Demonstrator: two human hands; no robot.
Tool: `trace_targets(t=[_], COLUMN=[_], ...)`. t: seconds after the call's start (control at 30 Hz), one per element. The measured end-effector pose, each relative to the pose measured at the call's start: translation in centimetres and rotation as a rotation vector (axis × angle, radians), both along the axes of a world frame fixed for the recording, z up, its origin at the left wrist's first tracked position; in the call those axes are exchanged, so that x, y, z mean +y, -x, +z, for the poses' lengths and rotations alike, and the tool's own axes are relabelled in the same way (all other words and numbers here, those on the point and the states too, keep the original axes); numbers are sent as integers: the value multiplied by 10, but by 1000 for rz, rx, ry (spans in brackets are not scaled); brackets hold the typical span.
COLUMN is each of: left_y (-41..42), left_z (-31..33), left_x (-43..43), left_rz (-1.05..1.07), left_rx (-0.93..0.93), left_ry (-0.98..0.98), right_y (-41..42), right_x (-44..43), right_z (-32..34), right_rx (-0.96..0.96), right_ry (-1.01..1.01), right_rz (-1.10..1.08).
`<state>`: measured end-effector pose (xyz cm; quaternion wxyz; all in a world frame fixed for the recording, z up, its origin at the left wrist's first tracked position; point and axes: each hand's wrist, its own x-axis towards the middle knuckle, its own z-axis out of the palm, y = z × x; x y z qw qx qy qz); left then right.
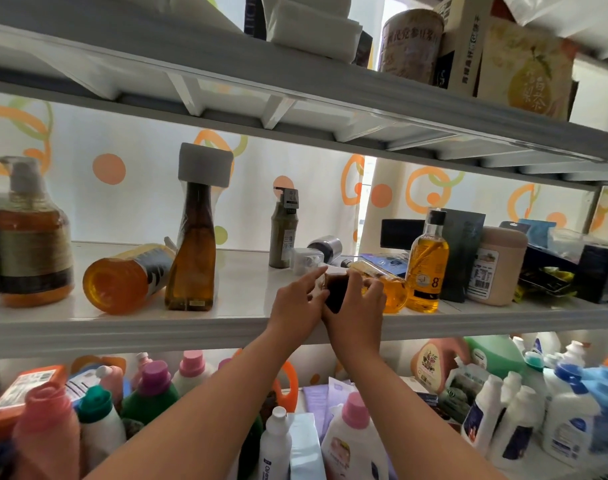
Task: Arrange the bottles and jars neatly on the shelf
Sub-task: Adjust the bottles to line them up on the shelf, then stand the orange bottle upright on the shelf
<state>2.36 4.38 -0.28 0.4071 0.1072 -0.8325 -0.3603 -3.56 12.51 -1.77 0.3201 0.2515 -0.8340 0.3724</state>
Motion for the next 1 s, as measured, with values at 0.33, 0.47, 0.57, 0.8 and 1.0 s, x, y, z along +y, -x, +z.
trace_targets(t=[0.33,0.47,0.57,0.8,1.0], left_y=[-84,-106,-109,-104,-95], left_z=[5,15,19,17,18], left_x=[-56,-77,-88,-97,-83], left_rz=[542,594,536,501,443], left_rx=[299,250,118,-55,-78], left_ry=[84,43,-35,-224,-155], right_y=[-91,-117,-124,-124,-110], right_x=[-81,-110,-123,-128,-115], right_z=[13,20,23,15,10], right_rx=[-227,-353,-322,-221,-137], right_ry=[153,211,179,121,154], right_rz=[454,605,574,447,325])
